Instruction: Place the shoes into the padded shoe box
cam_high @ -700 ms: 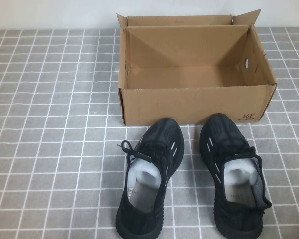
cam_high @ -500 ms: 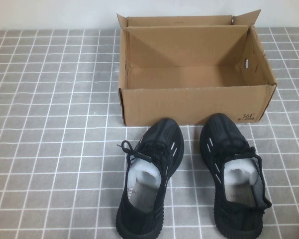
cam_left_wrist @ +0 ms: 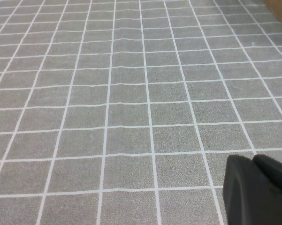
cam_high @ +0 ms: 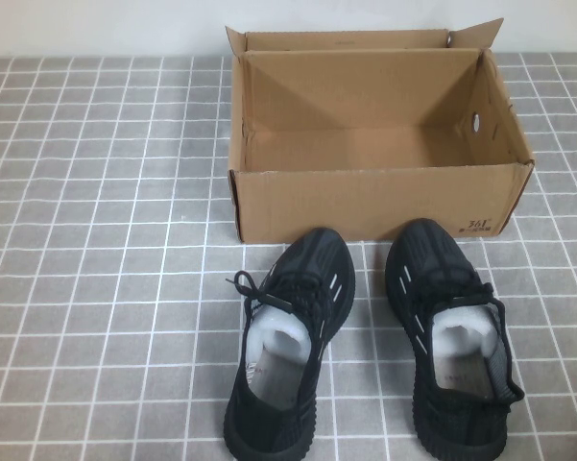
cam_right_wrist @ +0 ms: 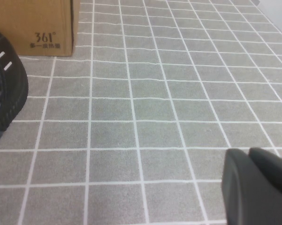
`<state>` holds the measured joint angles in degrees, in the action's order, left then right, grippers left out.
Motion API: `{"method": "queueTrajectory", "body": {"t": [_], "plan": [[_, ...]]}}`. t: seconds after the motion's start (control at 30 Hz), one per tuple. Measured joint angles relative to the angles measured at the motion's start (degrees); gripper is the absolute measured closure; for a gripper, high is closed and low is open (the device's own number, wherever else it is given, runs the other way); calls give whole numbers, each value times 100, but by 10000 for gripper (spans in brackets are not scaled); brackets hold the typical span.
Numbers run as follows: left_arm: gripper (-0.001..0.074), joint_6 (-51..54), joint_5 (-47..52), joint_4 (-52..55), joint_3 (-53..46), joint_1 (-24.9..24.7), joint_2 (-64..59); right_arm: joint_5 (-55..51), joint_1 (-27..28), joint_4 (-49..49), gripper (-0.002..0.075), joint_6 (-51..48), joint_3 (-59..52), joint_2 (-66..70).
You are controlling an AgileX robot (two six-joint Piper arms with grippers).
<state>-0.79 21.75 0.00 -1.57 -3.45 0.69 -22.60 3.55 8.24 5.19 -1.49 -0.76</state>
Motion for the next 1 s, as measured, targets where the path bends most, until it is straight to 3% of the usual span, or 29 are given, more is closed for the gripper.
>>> {"method": "queueTrajectory", "body": {"t": [0.37, 0.77, 1.0], "plan": [[738, 0, 0, 0, 0, 0, 0, 480, 0, 0, 734, 0, 0, 0], [738, 0, 0, 0, 0, 0, 0, 4601, 0, 0, 734, 0, 0, 0], [738, 0, 0, 0, 0, 0, 0, 5399, 0, 0, 734, 34, 0, 0]]}}
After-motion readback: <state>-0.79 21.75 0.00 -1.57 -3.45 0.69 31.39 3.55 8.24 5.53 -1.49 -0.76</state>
